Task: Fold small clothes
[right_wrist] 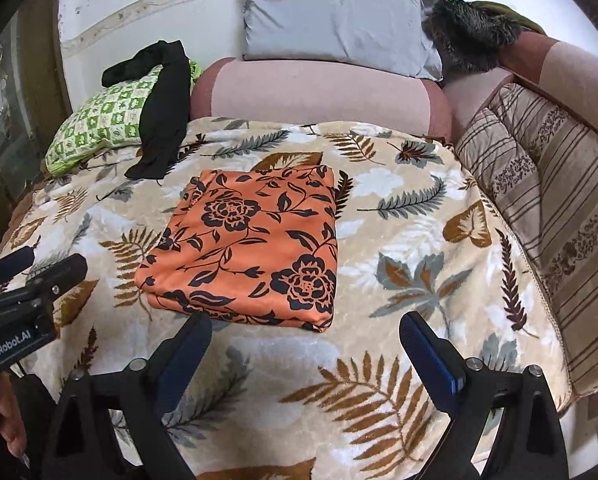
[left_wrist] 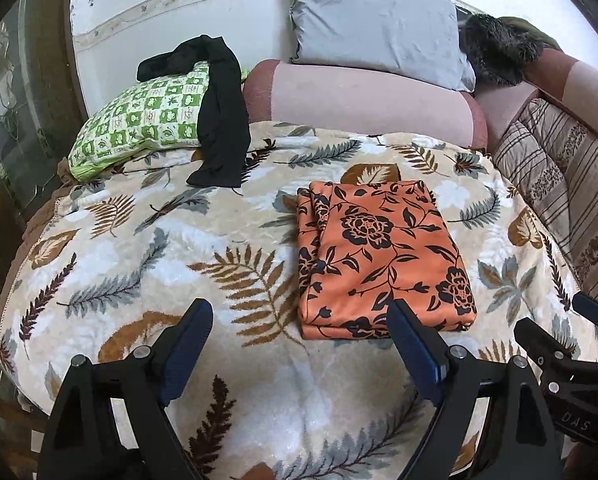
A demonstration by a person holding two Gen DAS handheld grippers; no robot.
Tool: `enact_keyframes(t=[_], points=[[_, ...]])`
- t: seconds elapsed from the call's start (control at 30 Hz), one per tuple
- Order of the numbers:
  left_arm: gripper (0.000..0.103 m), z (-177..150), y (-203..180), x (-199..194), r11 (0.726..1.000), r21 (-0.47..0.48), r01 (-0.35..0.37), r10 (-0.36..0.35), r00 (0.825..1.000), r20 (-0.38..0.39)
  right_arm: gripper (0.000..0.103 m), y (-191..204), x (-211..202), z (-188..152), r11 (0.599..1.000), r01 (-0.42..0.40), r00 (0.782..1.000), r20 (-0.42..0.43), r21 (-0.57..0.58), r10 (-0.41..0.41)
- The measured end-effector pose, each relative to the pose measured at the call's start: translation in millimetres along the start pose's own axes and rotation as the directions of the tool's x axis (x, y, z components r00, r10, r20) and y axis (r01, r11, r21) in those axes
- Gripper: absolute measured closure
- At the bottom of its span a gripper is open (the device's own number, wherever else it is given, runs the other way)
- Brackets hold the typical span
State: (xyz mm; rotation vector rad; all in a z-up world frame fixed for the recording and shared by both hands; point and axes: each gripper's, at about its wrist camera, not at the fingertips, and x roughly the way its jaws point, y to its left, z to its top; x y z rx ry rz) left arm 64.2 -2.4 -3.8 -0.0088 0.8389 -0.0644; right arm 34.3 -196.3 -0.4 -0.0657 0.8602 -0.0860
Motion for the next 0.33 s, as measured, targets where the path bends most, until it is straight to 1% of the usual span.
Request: enact_keyframes(t=[0.13, 0.17, 0.2, 0.23, 0.27, 0.33], points=[[0.014, 5, -3, 4, 1.0, 0.013, -0.006, 0.006, 1.0, 0.006, 0.007, 0, 1, 4, 1.0, 0.007, 1.0, 0.004, -0.002, -0.007], [0.013, 6, -5, 5, 1.0, 0.018, -0.009, 0.009, 1.0, 0.012, 0.007, -1, 2, 5, 1.0, 0.008, 1.0, 0.007, -0.003, -0.008], [0.008, 7, -6, 5, 1.0, 0.024, -0.012, 0.012, 1.0, 0.023, 0.007, -1, 3, 6, 1.0, 0.008, 1.0, 0.006, -0.004, -0.008], [0.006, 8, -6, 4, 1.0, 0.026, -0.015, 0.014, 0.999, 0.034, 0.007, -1, 4, 7, 1.0, 0.009, 1.0, 0.005, -0.004, -0.009], [0.005, 10, -7, 4, 0.999, 0.026, -0.02, 0.019, 0.999, 0.045, 0.007, -1, 5, 9, 1.0, 0.009, 1.0, 0.005, -0.006, -0.009], [0.005, 14, -8, 8, 1.0, 0.027, -0.011, 0.01, 0.999, 0.039, 0.007, -2, 7, 12, 1.0, 0.011, 1.0, 0.005, -0.006, -0.011]])
